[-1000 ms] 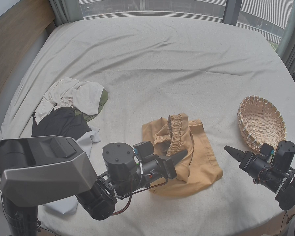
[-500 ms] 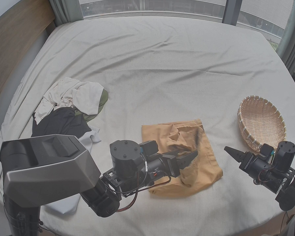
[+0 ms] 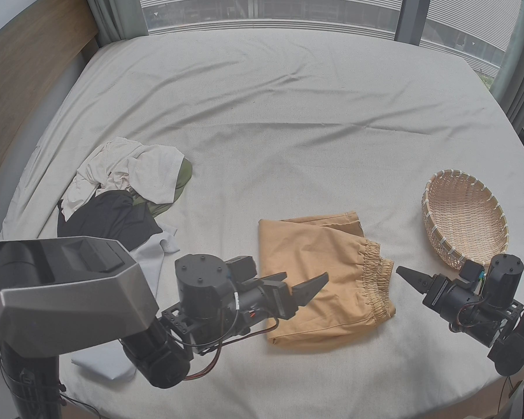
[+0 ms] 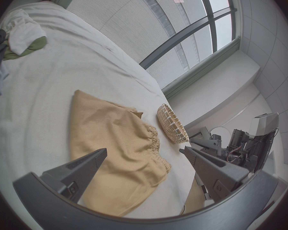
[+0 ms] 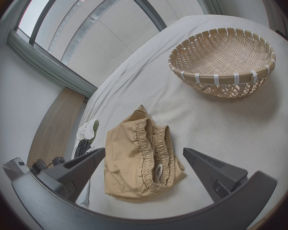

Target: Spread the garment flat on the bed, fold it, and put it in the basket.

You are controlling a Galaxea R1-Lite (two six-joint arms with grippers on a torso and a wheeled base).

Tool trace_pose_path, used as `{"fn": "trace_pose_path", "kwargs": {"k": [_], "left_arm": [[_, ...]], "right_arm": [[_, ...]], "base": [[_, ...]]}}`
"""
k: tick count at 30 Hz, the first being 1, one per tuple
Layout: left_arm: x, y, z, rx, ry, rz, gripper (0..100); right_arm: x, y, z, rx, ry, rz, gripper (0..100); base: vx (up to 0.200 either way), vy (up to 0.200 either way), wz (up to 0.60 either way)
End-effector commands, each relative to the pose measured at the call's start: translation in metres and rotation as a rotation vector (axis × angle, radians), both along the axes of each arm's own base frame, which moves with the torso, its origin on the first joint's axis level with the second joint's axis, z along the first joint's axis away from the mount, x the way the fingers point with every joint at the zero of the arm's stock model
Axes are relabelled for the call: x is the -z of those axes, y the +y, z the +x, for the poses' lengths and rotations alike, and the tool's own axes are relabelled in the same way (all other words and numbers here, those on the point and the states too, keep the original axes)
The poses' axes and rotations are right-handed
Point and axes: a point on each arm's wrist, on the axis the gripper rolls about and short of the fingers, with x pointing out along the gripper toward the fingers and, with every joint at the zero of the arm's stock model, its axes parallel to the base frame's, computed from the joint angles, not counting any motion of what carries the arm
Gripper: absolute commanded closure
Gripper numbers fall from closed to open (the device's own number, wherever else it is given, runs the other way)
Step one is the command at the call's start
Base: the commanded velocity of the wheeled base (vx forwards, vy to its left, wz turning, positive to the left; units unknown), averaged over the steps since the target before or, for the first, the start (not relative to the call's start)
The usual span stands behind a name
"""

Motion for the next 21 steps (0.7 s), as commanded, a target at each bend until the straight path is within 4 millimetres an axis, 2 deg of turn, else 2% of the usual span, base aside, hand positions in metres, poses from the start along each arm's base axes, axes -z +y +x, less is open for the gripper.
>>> {"fn": "trace_pose_path", "kwargs": {"k": [1, 6, 9, 14, 21], "left_arm": [[-0.018, 0.04, -0.016, -0.064, -0.014, -0.003, 0], [-0.014, 0.069, -0.024, -0.131, 0.0, 0.013, 0], [-0.014, 0.088, -0.03, -0.179, 0.024, 0.037, 0], [-0.015, 0.104, -0.04, -0.209, 0.038, 0.067, 0], [-0.009, 0.127, -0.045, -0.278, 0.085, 0.098, 0]], "right_arm": [[0.007, 0.003, -0.002, -0.017, 0.038, -0.012, 0], [0.013, 0.006, -0.006, -0.031, 0.068, -0.023, 0], [0.025, 0.006, -0.004, -0.026, 0.124, -0.042, 0], [0.043, 0.008, 0.002, -0.02, 0.201, -0.052, 0], [0.056, 0.012, 0.008, -0.017, 0.245, -0.045, 0]], "base": [[0.0, 0.0, 0.0], [0.0, 0.0, 0.0], [0.0, 0.0, 0.0], [0.0, 0.0, 0.0], [0.0, 0.0, 0.0]]}}
